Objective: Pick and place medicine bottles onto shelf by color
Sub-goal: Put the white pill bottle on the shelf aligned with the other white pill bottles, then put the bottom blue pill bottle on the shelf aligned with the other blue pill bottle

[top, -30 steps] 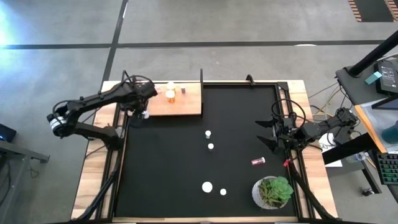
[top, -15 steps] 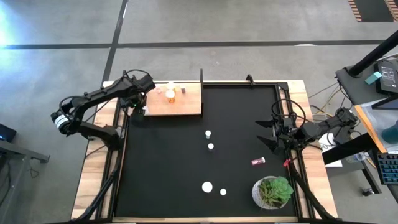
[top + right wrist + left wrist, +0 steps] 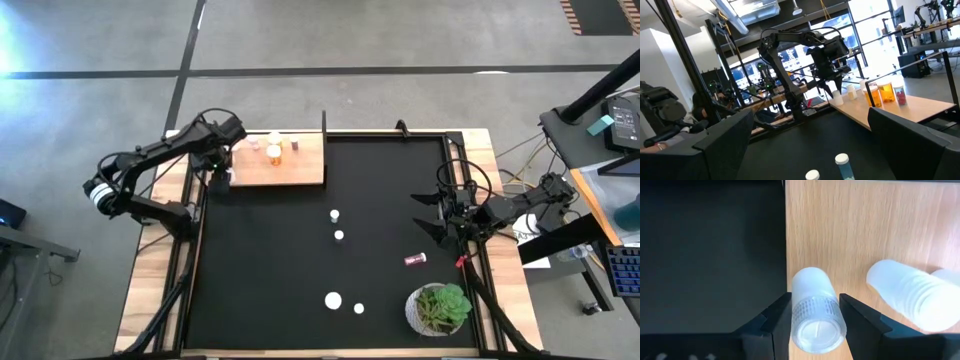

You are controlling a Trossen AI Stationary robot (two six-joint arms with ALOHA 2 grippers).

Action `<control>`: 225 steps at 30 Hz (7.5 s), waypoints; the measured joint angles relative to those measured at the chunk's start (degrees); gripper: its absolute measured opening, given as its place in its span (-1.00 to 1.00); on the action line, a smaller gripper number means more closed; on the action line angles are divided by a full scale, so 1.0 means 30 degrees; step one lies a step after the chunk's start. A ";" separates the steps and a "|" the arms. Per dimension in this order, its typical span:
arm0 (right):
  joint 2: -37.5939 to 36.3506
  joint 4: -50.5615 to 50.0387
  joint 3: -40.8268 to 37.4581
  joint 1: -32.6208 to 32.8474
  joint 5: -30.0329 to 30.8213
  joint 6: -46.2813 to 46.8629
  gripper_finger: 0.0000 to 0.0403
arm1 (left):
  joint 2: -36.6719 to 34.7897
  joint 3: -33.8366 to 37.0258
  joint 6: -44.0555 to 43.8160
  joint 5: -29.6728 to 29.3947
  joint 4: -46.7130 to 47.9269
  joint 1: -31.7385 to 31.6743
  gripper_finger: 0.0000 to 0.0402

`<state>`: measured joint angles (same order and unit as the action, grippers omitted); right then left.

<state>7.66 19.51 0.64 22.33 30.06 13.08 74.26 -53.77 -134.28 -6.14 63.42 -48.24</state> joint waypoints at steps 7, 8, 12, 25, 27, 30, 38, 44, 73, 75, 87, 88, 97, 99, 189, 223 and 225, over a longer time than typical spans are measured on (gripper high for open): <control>0.0000 0.0000 0.0000 0.0007 -0.0001 -0.0005 0.91 | 0.0000 0.0090 0.0080 -0.0124 -0.0013 -0.0286 -0.33; -0.0005 -0.0007 0.0000 0.0002 -0.0002 0.0002 0.91 | 0.0000 0.0092 0.0080 -0.0141 -0.0007 -0.0293 -0.33; 0.0000 -0.0003 0.0000 0.0005 -0.0003 -0.0002 0.91 | 0.0009 0.0108 0.0648 -0.0521 -0.0007 -0.0293 -0.33; 0.0000 0.0000 0.0000 0.0000 -0.0007 0.0002 0.91 | -0.0015 0.0113 0.2497 -0.1179 0.0022 -0.0303 -0.26; -0.0002 -0.0006 0.0000 0.0002 0.0000 0.0002 0.91 | -0.0015 0.0113 0.2976 -0.1252 0.0038 -0.0315 -0.17; -0.0003 -0.0005 0.0000 0.0005 -0.0003 0.0002 0.91 | -0.0038 0.0113 0.3484 -0.1263 0.0029 -0.0308 0.03; 0.0000 0.0000 0.0000 0.0005 -0.0002 -0.0003 0.91 | -0.0165 -0.0307 0.4592 -0.1285 0.0044 -0.0311 0.60; 0.0000 -0.0004 0.0000 0.0000 0.0000 0.0002 0.91 | -0.0679 -0.0982 0.5954 -0.1345 0.0029 -0.0308 0.91; 0.0000 -0.0007 0.0000 0.0000 0.0000 -0.0004 0.91 | 0.0721 -0.3882 1.1380 -0.1246 -0.2970 1.1247 0.97; 0.0000 0.0000 0.0000 0.0000 0.0000 0.0002 0.91 | 0.1875 -0.4513 1.1387 -0.1170 -0.3024 1.2034 0.97; -0.0002 -0.0004 0.0000 0.0007 -0.0004 0.0002 0.91 | 0.8956 -1.1257 1.2488 0.0062 -0.1530 1.4765 0.97; 0.0000 -0.0007 0.0000 0.0003 0.0000 0.0002 0.91 | 0.9339 -1.1738 1.2495 0.0068 -0.1410 1.4956 0.97; -0.0004 0.0000 0.0000 0.0006 -0.0004 -0.0001 0.91 | 1.2852 -1.5641 1.1890 0.0224 -0.1382 1.6668 0.97; -0.0002 -0.0004 0.0000 0.0002 0.0000 -0.0003 0.91 | 1.3610 -1.6447 1.1883 0.0238 -0.1305 1.6927 0.97; -0.0007 -0.0006 0.0000 0.0002 -0.0004 -0.0004 0.91 | 1.4835 -1.8472 0.9462 0.2602 0.4717 1.6006 -0.52; 0.0000 -0.0007 0.0000 0.0000 0.0000 0.0002 0.91 | 1.2378 -1.7465 0.6915 0.0012 0.4220 0.7023 -0.46; 0.0000 -0.0013 0.0000 0.0003 -0.0003 -0.0002 0.91 | 1.2386 -1.6921 0.6925 0.0007 0.3176 0.6540 -0.46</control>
<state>7.66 19.47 0.64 22.34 30.06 13.07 111.42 -104.53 -113.50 -6.12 72.95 -28.62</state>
